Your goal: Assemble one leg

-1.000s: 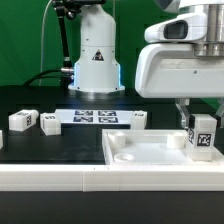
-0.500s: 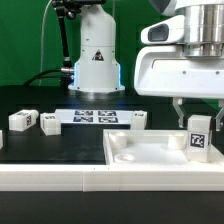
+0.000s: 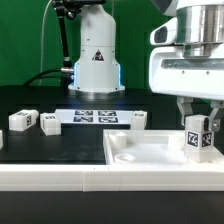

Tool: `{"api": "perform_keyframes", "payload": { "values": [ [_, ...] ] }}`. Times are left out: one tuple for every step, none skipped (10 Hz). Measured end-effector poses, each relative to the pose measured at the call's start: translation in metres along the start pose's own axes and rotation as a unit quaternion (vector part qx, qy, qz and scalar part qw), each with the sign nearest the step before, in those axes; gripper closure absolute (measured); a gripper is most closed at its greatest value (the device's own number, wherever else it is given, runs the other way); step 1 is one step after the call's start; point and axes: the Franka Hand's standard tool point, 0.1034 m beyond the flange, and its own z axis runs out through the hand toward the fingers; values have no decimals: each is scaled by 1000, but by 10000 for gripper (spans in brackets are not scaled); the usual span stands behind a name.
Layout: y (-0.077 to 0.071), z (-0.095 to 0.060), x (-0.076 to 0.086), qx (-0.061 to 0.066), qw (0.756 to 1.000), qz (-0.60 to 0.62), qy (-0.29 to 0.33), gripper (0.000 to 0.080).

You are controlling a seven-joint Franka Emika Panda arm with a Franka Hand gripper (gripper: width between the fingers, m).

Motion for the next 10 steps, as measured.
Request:
{"api": "perform_keyframes", "payload": {
  "values": [
    [0,0,0,0,1000,28,3,507],
    [0,0,1,0,998,69,-1,507],
    [1,0,1,1,995,98,-4,507],
    [1,0,1,1,992,124,-8,507],
    [0,0,1,2,990,141,-9,506],
    [0,0,1,2,991,133,-9,506],
    [0,0,1,2,994,112,-9,277],
    [0,0,1,3,994,106,-9,277],
    [0,0,2,3,998,65,-8,177],
    [-1,-1,1,3,1000,16,-9,158]
  ]
}}
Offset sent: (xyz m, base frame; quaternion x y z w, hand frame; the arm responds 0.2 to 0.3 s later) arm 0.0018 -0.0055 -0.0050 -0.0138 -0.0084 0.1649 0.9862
